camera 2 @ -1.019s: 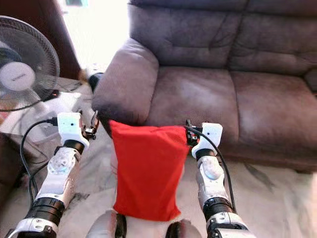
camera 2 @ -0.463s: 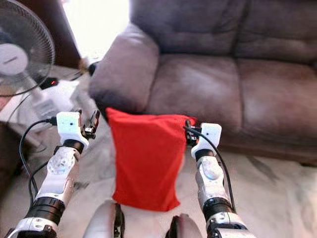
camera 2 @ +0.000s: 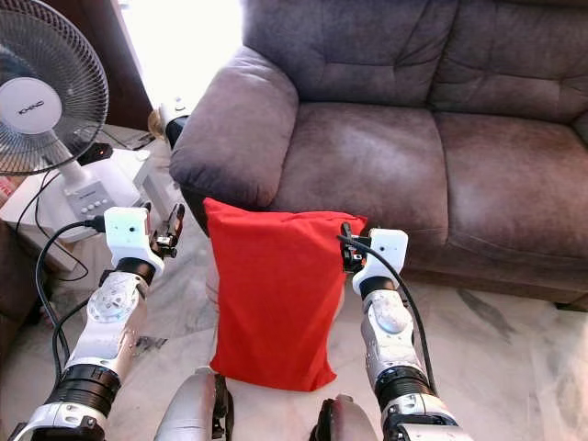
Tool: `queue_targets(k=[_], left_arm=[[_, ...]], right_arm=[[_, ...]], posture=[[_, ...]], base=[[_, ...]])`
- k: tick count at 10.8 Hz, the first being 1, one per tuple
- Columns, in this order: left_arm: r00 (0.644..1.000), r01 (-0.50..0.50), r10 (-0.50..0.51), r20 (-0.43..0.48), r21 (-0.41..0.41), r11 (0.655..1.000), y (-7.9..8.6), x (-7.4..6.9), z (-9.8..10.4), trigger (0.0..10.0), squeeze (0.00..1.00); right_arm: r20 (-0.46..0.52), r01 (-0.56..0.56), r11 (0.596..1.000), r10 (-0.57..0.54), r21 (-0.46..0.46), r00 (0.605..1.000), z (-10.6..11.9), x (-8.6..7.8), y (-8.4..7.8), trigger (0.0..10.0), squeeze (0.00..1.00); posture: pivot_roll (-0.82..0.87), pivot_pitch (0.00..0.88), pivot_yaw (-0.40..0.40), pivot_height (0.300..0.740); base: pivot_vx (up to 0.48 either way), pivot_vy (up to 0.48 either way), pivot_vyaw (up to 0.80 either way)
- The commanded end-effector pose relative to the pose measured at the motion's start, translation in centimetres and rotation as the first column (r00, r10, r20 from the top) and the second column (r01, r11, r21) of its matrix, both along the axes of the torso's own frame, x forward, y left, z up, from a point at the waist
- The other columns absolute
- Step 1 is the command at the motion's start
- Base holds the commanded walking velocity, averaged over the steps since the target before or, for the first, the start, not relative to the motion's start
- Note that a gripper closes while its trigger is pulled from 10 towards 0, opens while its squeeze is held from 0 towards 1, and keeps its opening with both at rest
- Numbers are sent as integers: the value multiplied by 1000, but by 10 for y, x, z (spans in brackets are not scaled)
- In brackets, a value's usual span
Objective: Move the pillow to the sofa from floor
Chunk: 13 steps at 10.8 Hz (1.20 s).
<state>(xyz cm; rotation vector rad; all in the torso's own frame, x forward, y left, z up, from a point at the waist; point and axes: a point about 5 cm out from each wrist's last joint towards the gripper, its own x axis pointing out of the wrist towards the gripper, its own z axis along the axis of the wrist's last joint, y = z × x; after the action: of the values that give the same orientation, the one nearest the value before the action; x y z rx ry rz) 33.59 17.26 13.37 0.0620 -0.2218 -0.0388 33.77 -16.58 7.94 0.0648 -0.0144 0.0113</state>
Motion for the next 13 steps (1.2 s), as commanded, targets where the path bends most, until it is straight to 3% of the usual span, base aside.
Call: queue_targets(k=[1, 4, 10, 13], left_arm=[[1000, 2, -2, -26, 4, 1000, 1, 0, -4, 10000, 0], [1000, 6, -6, -28, 2, 1000, 0, -1, -5, 10000, 0], [999, 29, -30, -25, -43, 999, -2, 0, -4, 10000, 0], [999, 21, -21, -28, -27, 999, -1, -1, -4, 10000, 0]], right_arm=[[-26, -3, 1000, 3, 2, 1000, -5, -2, 1, 10000, 0], [-31, -12, 1000, 12, 1, 999, -6, -2, 3, 10000, 0], [-27, -10, 1000, 10, 1, 1000, -6, -2, 4, 10000, 0], [-33, -10, 1000, 10, -1, 999, -8, -3, 3, 10000, 0]], posture=[[127, 186, 1, 654], [127, 178, 2, 612], [129, 173, 5, 612], [130, 181, 6, 612]], base=[[0, 0, 0], [0, 0, 0], [0, 0, 0], [0, 0, 0]])
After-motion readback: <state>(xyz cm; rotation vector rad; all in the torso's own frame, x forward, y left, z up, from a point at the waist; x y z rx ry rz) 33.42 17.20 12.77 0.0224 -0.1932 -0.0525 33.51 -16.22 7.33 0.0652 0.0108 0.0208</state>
